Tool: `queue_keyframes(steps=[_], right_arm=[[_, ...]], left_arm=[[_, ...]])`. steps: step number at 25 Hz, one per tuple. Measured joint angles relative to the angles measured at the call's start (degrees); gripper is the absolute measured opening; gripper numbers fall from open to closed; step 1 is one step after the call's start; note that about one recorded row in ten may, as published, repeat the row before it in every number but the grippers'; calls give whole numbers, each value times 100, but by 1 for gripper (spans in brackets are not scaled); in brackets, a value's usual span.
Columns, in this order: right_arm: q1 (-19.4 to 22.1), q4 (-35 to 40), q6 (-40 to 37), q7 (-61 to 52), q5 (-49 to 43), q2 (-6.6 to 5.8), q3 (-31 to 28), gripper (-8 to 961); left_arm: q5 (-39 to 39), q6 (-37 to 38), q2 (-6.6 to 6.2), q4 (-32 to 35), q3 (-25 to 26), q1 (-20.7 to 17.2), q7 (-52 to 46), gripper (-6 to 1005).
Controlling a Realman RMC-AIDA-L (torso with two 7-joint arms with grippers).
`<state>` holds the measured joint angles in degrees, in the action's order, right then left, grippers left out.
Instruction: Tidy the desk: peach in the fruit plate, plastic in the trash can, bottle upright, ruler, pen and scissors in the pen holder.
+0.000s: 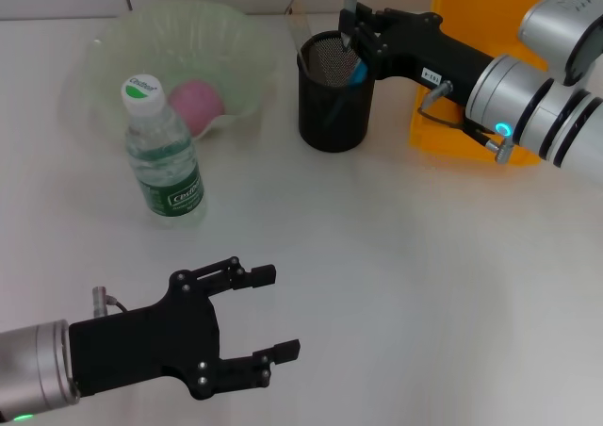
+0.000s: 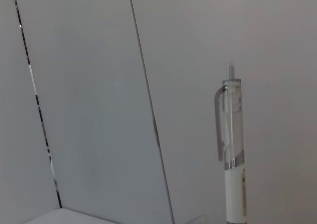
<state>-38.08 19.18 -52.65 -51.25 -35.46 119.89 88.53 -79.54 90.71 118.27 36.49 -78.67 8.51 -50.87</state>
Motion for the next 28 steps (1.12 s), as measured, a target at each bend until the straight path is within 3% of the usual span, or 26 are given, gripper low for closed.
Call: queue_keyframes(steps=[13, 18, 22, 23, 24, 28], right_arm=[[-86, -3, 245, 28, -59, 0, 276, 127], [56, 80, 100, 27, -47, -1, 265, 227], [531, 457, -569, 29, -33, -24, 104, 294], [949, 809, -1052, -33, -33, -44, -157, 308], [949, 809, -1052, -33, -33, -44, -157, 321], [1801, 1684, -1834, -864, -552, -152, -693, 449]], left_arm=[[0, 10, 3, -2, 38, -17, 42, 785], [2, 19, 3, -2, 45, -16, 42, 785], [34, 63, -2, -2, 77, -22, 42, 785], [40, 72, -5, -2, 96, -24, 42, 785], [41, 80, -5, 0, 115, -24, 40, 785], [42, 133, -13, 7, 240, -10, -20, 785]])
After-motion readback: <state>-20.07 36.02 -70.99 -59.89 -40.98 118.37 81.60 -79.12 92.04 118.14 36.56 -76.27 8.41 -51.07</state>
